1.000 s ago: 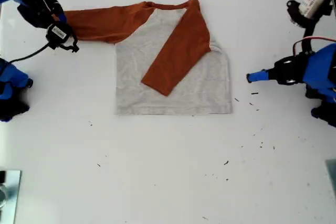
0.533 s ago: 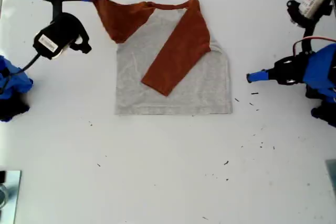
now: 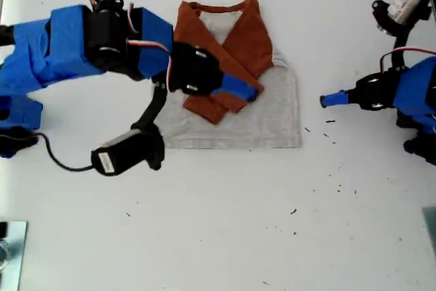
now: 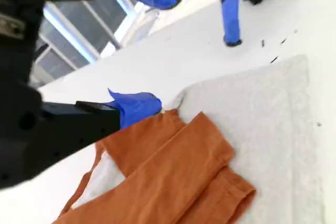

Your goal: Fold t shirt

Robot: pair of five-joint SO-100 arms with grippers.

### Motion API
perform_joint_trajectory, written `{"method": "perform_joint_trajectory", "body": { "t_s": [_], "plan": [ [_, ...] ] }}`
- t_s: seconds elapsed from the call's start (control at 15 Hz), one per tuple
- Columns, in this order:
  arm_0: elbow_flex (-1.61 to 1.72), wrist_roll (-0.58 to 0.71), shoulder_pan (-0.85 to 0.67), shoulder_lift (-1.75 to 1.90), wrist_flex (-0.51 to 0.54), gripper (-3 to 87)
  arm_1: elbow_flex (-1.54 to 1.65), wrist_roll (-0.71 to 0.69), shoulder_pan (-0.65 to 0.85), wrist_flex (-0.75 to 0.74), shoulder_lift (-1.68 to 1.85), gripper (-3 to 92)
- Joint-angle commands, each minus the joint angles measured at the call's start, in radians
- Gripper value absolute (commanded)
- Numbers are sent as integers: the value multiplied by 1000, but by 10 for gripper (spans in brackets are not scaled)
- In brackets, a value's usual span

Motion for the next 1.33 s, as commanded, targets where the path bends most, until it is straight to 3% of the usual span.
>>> {"method": "perform_joint_trajectory", "body": {
  "t_s": [0.0,0.07,0.13,0.27,0.4,0.53,0.6,0.67,0.73,0.8,1.07,1.27],
  "plan": [
    [-21,-12,66,89,84,316,52,6,-2,-8,9,178],
    [51,-38,67,146,124,316,52,3,2,-8,9,178],
    [244,-48,72,275,63,316,52,8,3,-8,9,178],
    [953,-98,57,784,-308,260,52,118,3,-8,9,178],
    [1476,-267,-31,1135,-287,96,52,124,37,-8,9,177],
    [1833,-385,5,1396,-376,-2,52,279,9,-9,11,177],
    [1988,-472,29,1543,-431,-3,52,288,-18,-8,11,177],
    [2126,-512,38,1733,-433,-3,52,357,-29,-8,11,177],
    [2237,-545,32,1987,-311,-3,52,339,-28,-26,12,125],
    [2233,-518,20,2140,-195,-3,52,411,-43,-11,11,56],
    [2204,-600,52,2074,-227,-4,-25,433,-58,-9,6,34],
    [1730,-604,107,1577,-155,-4,-459,413,-71,58,-446,35]
  ]
}}
